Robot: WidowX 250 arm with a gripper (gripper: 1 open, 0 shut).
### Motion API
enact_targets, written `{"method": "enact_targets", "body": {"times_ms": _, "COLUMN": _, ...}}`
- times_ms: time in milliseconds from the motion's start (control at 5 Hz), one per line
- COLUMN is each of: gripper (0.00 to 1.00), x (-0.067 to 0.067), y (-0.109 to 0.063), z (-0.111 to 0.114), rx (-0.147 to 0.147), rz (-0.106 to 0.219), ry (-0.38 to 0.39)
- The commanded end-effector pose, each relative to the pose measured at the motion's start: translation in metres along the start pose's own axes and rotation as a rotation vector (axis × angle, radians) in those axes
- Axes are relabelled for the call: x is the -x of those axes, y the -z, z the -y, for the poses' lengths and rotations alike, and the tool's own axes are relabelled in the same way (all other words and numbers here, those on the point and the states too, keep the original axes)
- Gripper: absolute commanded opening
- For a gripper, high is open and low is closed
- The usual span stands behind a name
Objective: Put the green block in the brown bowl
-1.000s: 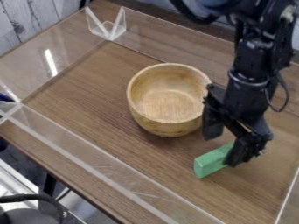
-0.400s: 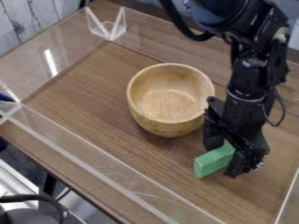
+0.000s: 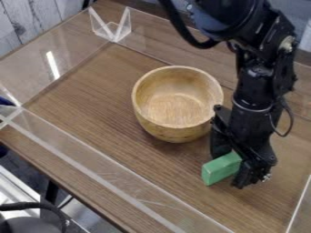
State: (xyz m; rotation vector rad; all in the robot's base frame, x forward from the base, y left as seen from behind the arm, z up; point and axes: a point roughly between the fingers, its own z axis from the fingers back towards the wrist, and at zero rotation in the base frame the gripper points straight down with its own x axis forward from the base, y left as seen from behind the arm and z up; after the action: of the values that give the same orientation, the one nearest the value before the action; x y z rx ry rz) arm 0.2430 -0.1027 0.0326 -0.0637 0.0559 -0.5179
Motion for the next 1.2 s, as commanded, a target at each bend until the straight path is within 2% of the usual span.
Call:
{"method": "enact_targets", "body": {"times_ms": 0, "gripper": 1.00, "x": -0.008, "y": -0.010, "z": 0.002, "rx": -0.012, "rz": 0.060, "ry": 0.020}}
{"method": "enact_targets", "body": {"times_ms": 600, "gripper": 1.00, "x": -0.008, "y": -0.020, "z": 0.003, "rx": -0.030, "rz": 0.127, "ry": 0.015}}
{"method": "enact_targets", "body": {"times_ms": 1000, "gripper": 1.00, "x": -0.011, "y": -0.018, "z": 0.002, "rx": -0.033, "rz": 0.148, "ry": 0.007}}
